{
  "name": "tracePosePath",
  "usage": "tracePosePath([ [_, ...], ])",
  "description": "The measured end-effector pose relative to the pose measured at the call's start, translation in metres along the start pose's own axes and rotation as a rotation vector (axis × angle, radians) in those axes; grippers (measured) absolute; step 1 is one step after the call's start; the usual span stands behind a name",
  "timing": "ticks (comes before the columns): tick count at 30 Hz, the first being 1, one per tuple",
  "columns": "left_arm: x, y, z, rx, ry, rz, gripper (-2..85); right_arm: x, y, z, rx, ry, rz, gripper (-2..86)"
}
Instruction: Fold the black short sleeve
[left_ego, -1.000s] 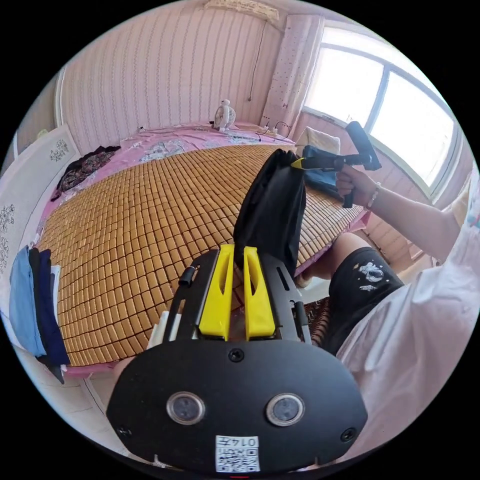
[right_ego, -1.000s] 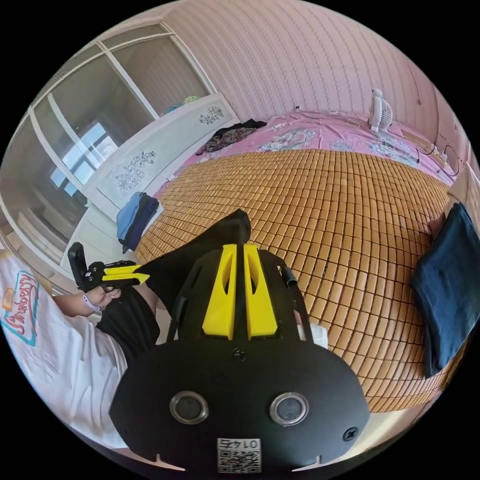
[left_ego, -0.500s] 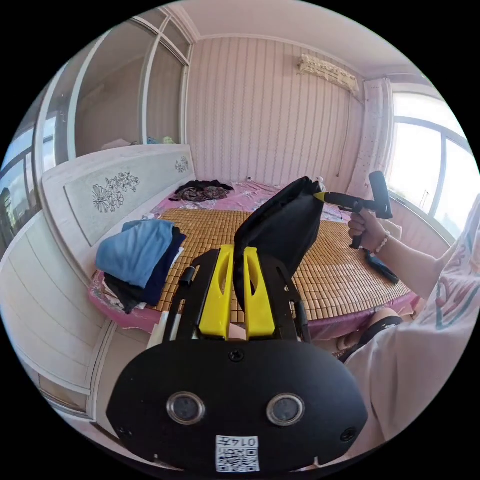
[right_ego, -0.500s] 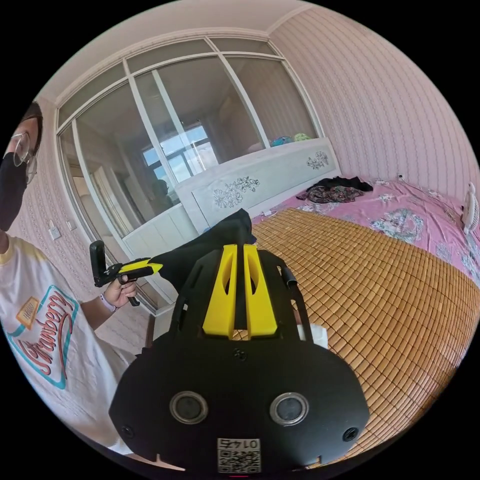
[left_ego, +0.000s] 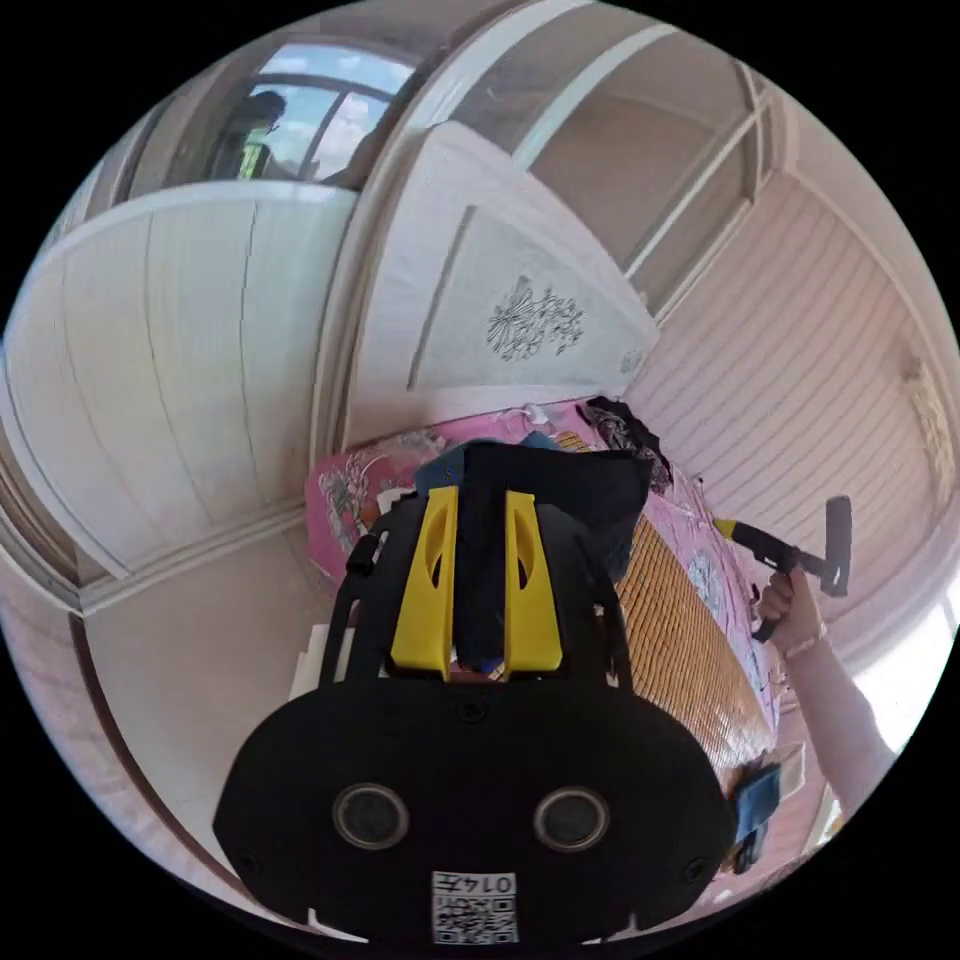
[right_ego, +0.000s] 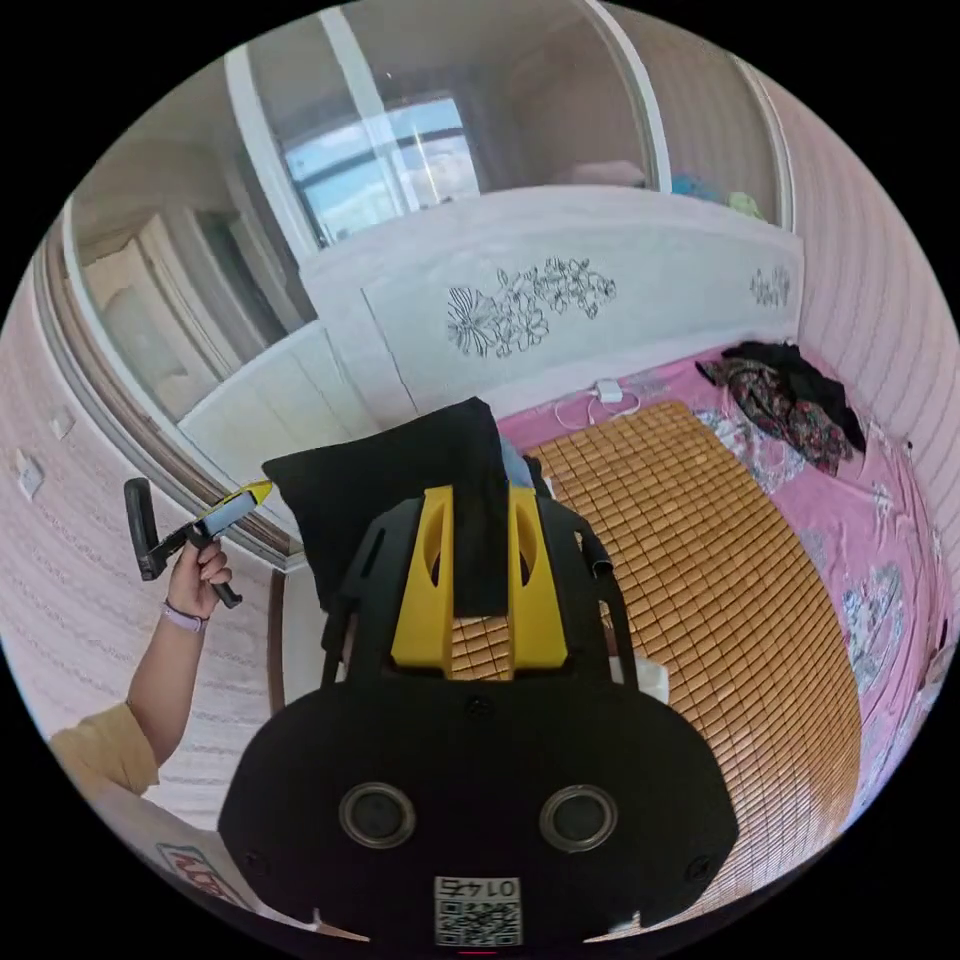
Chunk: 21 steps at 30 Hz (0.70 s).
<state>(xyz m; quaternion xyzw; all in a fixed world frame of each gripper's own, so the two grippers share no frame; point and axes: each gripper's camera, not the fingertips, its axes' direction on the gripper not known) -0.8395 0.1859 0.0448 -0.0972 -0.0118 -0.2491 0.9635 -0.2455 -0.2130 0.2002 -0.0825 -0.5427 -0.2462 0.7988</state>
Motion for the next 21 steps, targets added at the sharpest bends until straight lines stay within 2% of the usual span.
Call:
tracePosePath([
  [2, -0.012, 0.031, 0.001, 0.0, 0.062, -0.017, 5.4, 0.027, 0.05, 0.008, 0.001, -0.104, 0.084, 8.4],
  [3, -0.008, 0.055, -0.001, -0.009, 0.057, 0.032, 3.6, 0.035, 0.068, 0.005, 0.007, -0.139, 0.1, 8.4],
  [5, 0.01, 0.096, -0.005, -0.053, 0.042, 0.157, 0.6, 0.066, 0.163, -0.019, 0.042, -0.18, 0.131, 8.3],
  [7, 0.037, 0.137, -0.007, -0.122, 0.078, 0.292, -0.4, 0.087, 0.249, -0.049, 0.034, -0.04, 0.182, 7.8],
  [8, 0.061, 0.16, -0.006, -0.187, 0.11, 0.379, -0.7, 0.104, 0.307, -0.071, -0.016, 0.052, 0.289, 7.0],
  [10, 0.104, 0.191, -0.006, -0.258, 0.143, 0.513, -0.9, 0.124, 0.395, -0.118, -0.045, 0.112, 0.499, 6.3],
  [14, 0.229, 0.244, -0.01, -0.302, 0.299, 0.814, -1.0, 0.111, 0.575, -0.248, 0.115, 0.337, 0.921, 5.5],
  [18, 0.369, 0.306, -0.016, -0.249, 0.485, 1.128, -0.9, 0.07, 0.684, -0.322, 0.242, 0.522, 1.127, 4.5],
  [21, 0.465, 0.36, -0.019, -0.276, 0.667, 1.253, -0.8, 0.043, 0.747, -0.358, 0.309, 0.602, 1.215, 3.9],
])
